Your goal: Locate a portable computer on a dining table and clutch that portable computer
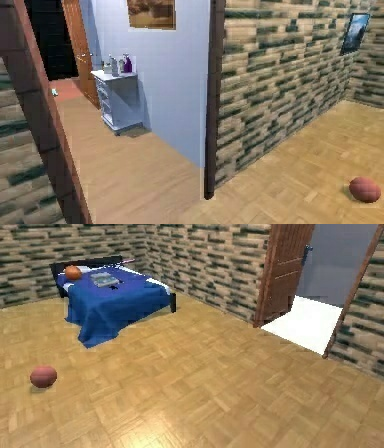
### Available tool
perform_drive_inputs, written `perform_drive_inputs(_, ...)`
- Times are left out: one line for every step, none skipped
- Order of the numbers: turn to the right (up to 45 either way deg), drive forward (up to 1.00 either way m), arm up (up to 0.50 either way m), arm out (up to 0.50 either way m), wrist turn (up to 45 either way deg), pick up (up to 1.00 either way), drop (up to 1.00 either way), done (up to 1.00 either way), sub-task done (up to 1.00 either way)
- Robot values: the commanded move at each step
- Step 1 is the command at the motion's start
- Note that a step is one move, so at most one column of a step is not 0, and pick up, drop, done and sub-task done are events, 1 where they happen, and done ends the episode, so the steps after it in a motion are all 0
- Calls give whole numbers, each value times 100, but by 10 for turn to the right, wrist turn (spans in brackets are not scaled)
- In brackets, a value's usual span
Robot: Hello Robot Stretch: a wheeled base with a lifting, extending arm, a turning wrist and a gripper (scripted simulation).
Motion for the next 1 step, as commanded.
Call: perform_drive_inputs(0,70,0,0,0,0,0,0,0)
